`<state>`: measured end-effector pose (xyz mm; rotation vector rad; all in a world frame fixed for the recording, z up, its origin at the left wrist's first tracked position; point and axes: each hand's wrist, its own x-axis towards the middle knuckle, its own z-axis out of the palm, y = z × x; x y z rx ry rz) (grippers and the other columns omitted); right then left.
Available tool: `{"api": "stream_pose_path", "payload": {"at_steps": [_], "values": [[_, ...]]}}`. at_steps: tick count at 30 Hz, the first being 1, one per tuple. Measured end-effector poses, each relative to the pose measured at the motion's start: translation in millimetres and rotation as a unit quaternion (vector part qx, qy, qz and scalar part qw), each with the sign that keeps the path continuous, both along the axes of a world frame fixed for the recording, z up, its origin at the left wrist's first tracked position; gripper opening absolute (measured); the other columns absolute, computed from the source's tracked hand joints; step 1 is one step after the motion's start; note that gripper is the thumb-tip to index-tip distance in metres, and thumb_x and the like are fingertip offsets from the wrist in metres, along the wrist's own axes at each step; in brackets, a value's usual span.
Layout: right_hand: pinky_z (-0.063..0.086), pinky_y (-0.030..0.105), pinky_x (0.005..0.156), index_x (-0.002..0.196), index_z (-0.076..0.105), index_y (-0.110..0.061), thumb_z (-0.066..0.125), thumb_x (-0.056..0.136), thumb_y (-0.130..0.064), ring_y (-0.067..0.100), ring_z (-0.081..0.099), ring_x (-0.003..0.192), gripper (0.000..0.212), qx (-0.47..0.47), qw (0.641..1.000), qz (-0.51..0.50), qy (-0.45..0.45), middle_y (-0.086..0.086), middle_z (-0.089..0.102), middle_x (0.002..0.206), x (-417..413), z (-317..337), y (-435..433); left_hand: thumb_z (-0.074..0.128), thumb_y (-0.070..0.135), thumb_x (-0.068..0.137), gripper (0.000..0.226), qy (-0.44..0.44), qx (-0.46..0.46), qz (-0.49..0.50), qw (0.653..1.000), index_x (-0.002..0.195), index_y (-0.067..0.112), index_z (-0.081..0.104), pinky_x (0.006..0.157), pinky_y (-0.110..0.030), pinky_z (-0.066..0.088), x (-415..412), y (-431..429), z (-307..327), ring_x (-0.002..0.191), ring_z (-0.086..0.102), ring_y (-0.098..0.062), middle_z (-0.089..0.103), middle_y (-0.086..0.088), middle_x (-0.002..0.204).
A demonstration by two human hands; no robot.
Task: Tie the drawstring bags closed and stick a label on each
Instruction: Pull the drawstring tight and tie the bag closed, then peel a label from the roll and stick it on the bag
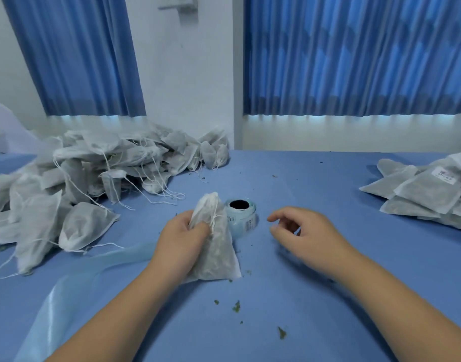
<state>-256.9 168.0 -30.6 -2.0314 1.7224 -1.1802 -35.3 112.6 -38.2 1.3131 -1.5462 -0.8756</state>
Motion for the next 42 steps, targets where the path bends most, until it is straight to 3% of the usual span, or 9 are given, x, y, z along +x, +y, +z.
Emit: {"api": "stream_pose_path", "payload": {"at_steps": [3, 5, 7, 9, 12, 15, 19, 29, 42], "values": [[0.043, 0.014, 0.058, 0.084, 0.055, -0.046, 0.059, 0.085, -0.023, 0.0, 0.052, 0.06, 0.024, 0.019, 1.0, 0.011, 0.018, -0.02, 0.057, 0.067, 17, 3, -13, 0.054, 0.012, 0.089, 0.012, -0.029, -0.042, 0.044, 0.998, 0.085, 0.013, 0.064, 0.063, -0.03, 0.044, 9, 0, -12, 0.073, 0.061, -0.021, 0.068, -0.011, 0.082], [0.042, 0.018, 0.055, 0.088, 0.056, -0.044, 0.058, 0.085, -0.023, 0.001, 0.049, 0.054, 0.022, 0.028, 0.999, 0.009, 0.014, -0.019, 0.054, 0.061, 29, 6, -25, 0.053, 0.01, 0.089, 0.011, -0.04, -0.065, 0.055, 0.996, 0.085, 0.013, 0.063, 0.058, -0.021, 0.041, 9, 0, -17, 0.07, 0.057, -0.016, 0.065, -0.009, 0.081], [0.046, 0.027, 0.058, 0.097, 0.059, -0.04, 0.057, 0.084, -0.022, 0.003, 0.048, 0.053, 0.021, 0.029, 1.0, -0.003, 0.01, -0.018, 0.052, 0.058, 40, 6, -35, 0.053, 0.005, 0.087, 0.014, -0.058, -0.095, 0.05, 0.993, 0.075, 0.012, 0.057, 0.052, -0.016, 0.036, 5, 1, -19, 0.065, 0.049, -0.01, 0.058, -0.008, 0.075], [0.048, 0.033, 0.062, 0.109, 0.059, -0.035, 0.055, 0.085, -0.021, 0.005, 0.049, 0.057, 0.029, 0.03, 0.999, -0.016, 0.031, -0.013, 0.052, 0.059, 47, -1, -39, 0.054, 0.002, 0.085, 0.027, -0.078, -0.13, 0.04, 0.988, 0.067, 0.021, 0.047, 0.057, -0.011, 0.034, 2, 3, -20, 0.065, 0.046, -0.001, 0.049, 0.003, 0.073], [0.043, 0.023, 0.061, 0.123, 0.053, -0.038, 0.056, 0.085, -0.021, 0.004, 0.051, 0.064, 0.041, 0.059, 0.996, -0.008, 0.069, -0.012, 0.054, 0.067, 44, -16, -39, 0.054, 0.004, 0.086, 0.03, -0.086, -0.139, 0.035, 0.986, 0.067, 0.025, 0.044, 0.057, -0.008, 0.034, 2, 0, -21, 0.063, 0.046, 0.002, 0.048, 0.008, 0.071], [0.042, 0.013, 0.059, 0.118, 0.051, -0.047, 0.06, 0.084, -0.022, 0.0, 0.052, 0.063, 0.044, 0.063, 0.998, -0.001, 0.018, -0.017, 0.057, 0.069, 33, -21, -34, 0.052, 0.007, 0.087, 0.021, -0.089, -0.129, 0.029, 0.987, 0.072, 0.02, 0.045, 0.052, -0.01, 0.035, 4, -2, -22, 0.057, 0.047, 0.004, 0.048, 0.005, 0.065], [0.044, 0.011, 0.063, 0.11, 0.048, -0.054, 0.062, 0.083, -0.021, -0.002, 0.053, 0.064, 0.045, 0.061, 0.998, 0.011, 0.004, -0.019, 0.059, 0.077, 34, -19, -31, 0.052, 0.009, 0.087, 0.021, -0.09, -0.141, 0.01, 0.986, 0.074, 0.023, 0.045, 0.052, -0.01, 0.036, 5, 0, -21, 0.057, 0.046, 0.008, 0.049, 0.005, 0.064], [0.039, 0.012, 0.058, 0.083, 0.057, -0.031, 0.066, 0.082, -0.019, -0.003, 0.05, 0.061, 0.015, 0.042, 0.999, -0.001, -0.012, -0.021, 0.06, 0.072, 44, -20, -32, 0.055, 0.009, 0.084, 0.028, -0.076, -0.161, -0.004, 0.984, 0.067, 0.026, 0.04, 0.05, -0.01, 0.036, 7, 7, -20, 0.052, 0.045, 0.005, 0.044, 0.008, 0.058], [0.039, 0.007, 0.058, 0.07, 0.059, -0.026, 0.071, 0.081, -0.013, -0.005, 0.049, 0.055, 0.021, 0.03, 0.999, -0.022, -0.021, -0.013, 0.057, 0.066, 47, -16, -28, 0.054, 0.009, 0.083, 0.031, -0.072, -0.165, -0.003, 0.984, 0.064, 0.027, 0.037, 0.049, -0.009, 0.034, 7, 6, -20, 0.051, 0.044, 0.007, 0.04, 0.01, 0.056]]}}
